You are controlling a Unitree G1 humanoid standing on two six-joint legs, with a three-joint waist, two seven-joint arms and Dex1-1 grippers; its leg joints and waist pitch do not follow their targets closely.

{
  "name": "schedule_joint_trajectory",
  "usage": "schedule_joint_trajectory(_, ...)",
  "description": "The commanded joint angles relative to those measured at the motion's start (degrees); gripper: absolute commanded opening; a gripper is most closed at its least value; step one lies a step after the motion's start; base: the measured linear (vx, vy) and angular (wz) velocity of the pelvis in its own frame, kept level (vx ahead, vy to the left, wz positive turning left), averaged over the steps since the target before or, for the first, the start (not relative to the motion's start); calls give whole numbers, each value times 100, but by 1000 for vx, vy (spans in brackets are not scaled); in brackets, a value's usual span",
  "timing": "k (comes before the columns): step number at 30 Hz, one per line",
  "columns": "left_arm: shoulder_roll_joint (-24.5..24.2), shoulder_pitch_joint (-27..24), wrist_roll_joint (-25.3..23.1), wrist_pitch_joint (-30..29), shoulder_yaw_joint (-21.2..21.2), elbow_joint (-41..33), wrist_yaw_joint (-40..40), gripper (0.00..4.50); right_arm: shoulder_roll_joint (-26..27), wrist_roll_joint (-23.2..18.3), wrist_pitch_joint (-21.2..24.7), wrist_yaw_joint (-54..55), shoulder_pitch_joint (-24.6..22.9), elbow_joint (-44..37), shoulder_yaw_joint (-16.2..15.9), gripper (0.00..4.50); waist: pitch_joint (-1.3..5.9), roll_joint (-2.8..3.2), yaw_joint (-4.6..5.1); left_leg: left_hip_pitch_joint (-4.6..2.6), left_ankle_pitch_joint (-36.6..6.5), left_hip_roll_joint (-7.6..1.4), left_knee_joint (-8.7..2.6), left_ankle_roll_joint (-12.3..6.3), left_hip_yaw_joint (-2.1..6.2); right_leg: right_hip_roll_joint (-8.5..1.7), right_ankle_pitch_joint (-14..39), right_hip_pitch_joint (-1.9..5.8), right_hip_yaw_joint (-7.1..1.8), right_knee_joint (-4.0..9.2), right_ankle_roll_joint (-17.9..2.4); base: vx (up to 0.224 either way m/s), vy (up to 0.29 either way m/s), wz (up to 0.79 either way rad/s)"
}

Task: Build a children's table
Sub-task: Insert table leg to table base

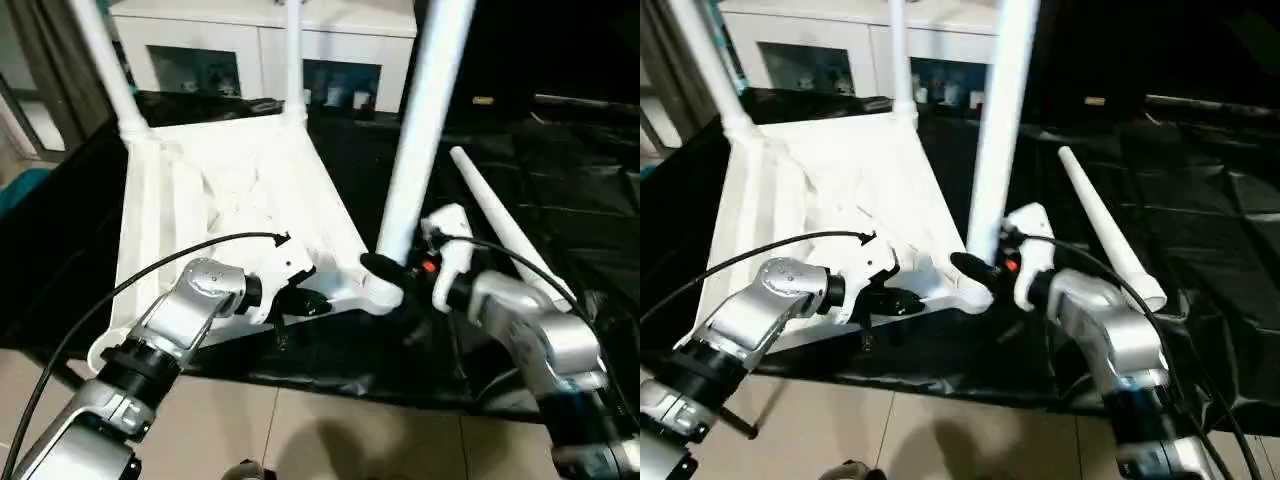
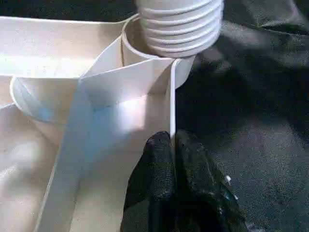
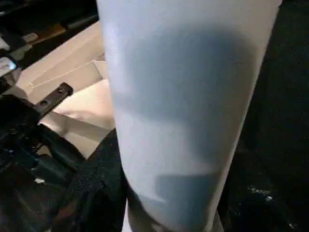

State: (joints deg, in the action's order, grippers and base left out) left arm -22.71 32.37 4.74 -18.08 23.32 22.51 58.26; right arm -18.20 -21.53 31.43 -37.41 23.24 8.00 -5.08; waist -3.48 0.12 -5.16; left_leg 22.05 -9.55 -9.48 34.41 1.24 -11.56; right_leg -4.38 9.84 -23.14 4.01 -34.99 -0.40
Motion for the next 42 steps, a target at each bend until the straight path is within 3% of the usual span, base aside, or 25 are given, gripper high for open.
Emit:
schedule_joint_trajectory(1,-23,151,-55,108,-66,45,48,0,23,106,-117,-41,67,161,-57,193,405,-67,-19,-138,-1349,-376,-419,58,202,-495,1757,225,-313,461,-1013,0,0,0)
schedule_joint_trajectory(7,-46,133,-67,143,-75,48,123,0,131,161,-301,-102,217,522,-49,193,382,-63,-5,-160,-1600,-383,-437,152,219,-503,2151,209,-313,501,-936,0,0,0)
schedule_joint_trajectory(17,-43,164,-119,245,-103,166,123,0,250,22,-554,-445,257,965,119,193,392,-58,-5,-156,-1628,-387,-439,153,220,-505,2030,211,-317,492,-969,0,0,0)
schedule_joint_trajectory(21,-17,205,-169,301,-125,250,103,0,343,4,-830,-501,130,1222,212,193,393,-33,-8,-159,-1665,-391,-440,152,222,-512,2003,211,-317,493,-1022,0,0,0)
schedule_joint_trajectory(27,0,266,-228,373,-148,353,70,0,650,10,-1679,-378,-76,1913,574,193,371,-13,6,-190,-2058,-395,-453,223,254,-535,2511,181,-301,564,-957,0,0,0)
schedule_joint_trajectory(33,7,311,-271,436,-180,434,31,0,883,-188,-2187,-423,-275,2287,942,193,376,10,-1,-204,-2178,-406,-468,227,257,-540,2429,167,-308,566,-1003,0,0,0)
schedule_joint_trajectory(42,58,385,-345,528,-209,571,-15,0,995,-245,-2843,-627,-608,2585,1130,193,365,18,0,-219,-2383,-410,-485,242,272,-534,2598,157,-300,583,-1006,0,0,0)
